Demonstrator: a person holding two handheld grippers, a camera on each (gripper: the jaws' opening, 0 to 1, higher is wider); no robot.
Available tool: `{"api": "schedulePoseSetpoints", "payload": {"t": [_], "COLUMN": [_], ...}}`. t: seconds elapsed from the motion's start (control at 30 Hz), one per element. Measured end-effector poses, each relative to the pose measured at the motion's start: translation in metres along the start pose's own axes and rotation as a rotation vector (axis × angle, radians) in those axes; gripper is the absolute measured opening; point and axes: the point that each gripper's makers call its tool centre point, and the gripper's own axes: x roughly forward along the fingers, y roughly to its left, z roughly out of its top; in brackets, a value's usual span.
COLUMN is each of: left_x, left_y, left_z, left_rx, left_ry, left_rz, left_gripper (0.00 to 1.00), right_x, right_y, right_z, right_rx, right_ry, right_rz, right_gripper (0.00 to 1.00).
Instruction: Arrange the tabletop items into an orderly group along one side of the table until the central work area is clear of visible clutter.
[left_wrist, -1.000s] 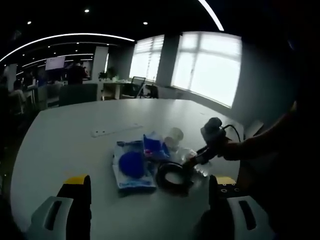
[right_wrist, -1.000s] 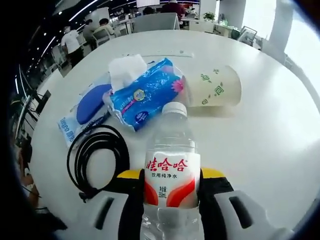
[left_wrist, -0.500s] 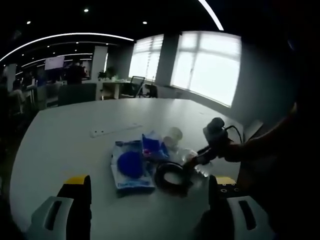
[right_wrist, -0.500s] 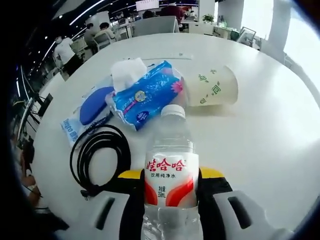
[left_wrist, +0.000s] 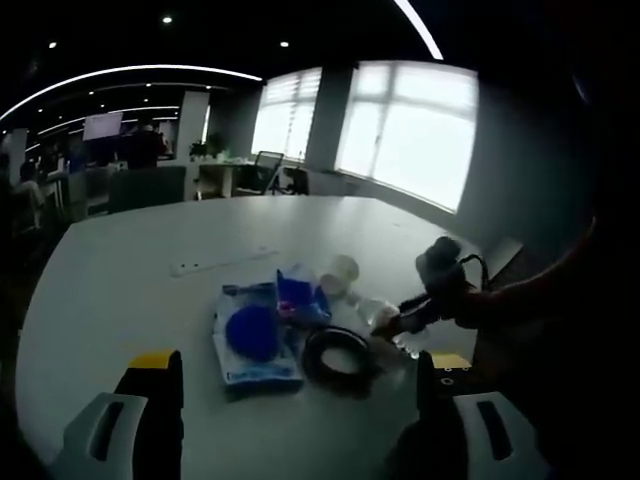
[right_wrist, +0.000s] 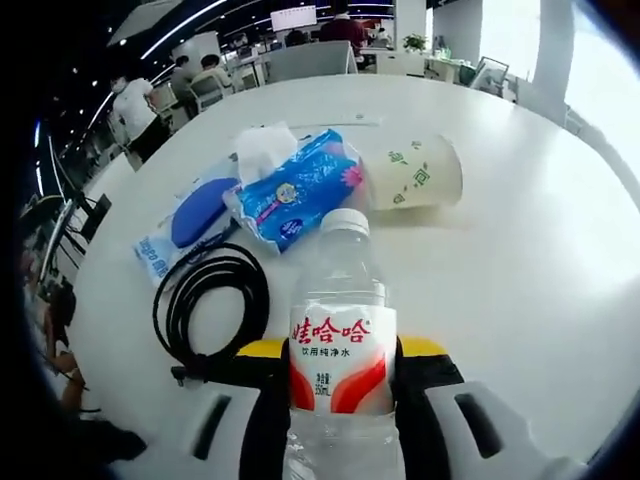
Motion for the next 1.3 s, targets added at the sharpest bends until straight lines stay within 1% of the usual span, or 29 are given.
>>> {"api": "schedulePoseSetpoints", "payload": {"t": [0.13,0.2,0.53,0.8,0.97,1.07,1.2,1.3], "left_x": [0.003,0.004,0.007,0.014,0.018,0.018,0.021,0.022], "left_y": [-0.002,-0.002,-0.004,-0.011,-0.018,-0.024,-0.029,-0.034], "left_z": [0.001,0.002,0.007,0.015,0.022,0.030,0.039,0.047], "left_rx": [0.006,0.007,0.009,0.007,0.017,0.054,0.032,0.033], "left_ry": [0.005,0.003,-0.007,-0.019,-0.023,-0.035,-0.050,-0.062], "left_rz": [-0.009,-0.012,-0.022,-0.041,-0.057,-0.061,-0.073,-0.083], "left_gripper": [0.96,0.95,0.94,0.93,0.93,0.92,0.92,0.91], "right_x": [-0.002,-0.009,-0.021,-0.038,-0.046,-0.055,-0.063,-0.069], "right_y": [0.000,0.001,0.002,0.007,0.011,0.014,0.019,0.024], "right_z": [0.004,0.010,0.028,0.050,0.063,0.070,0.080,0.087], "right_rx": [-0.002,-0.011,-0.017,-0.037,-0.046,-0.057,-0.066,-0.078], "right_ry": [-0.017,-0.040,-0.095,-0.164,-0.203,-0.227,-0.259,-0.280], "right_rz": [0.003,0.001,0.011,0.022,0.031,0.036,0.049,0.060], "right_gripper": [0.33,0.33,0.33,0.33,0.33,0.33,0.33,0.33]}}
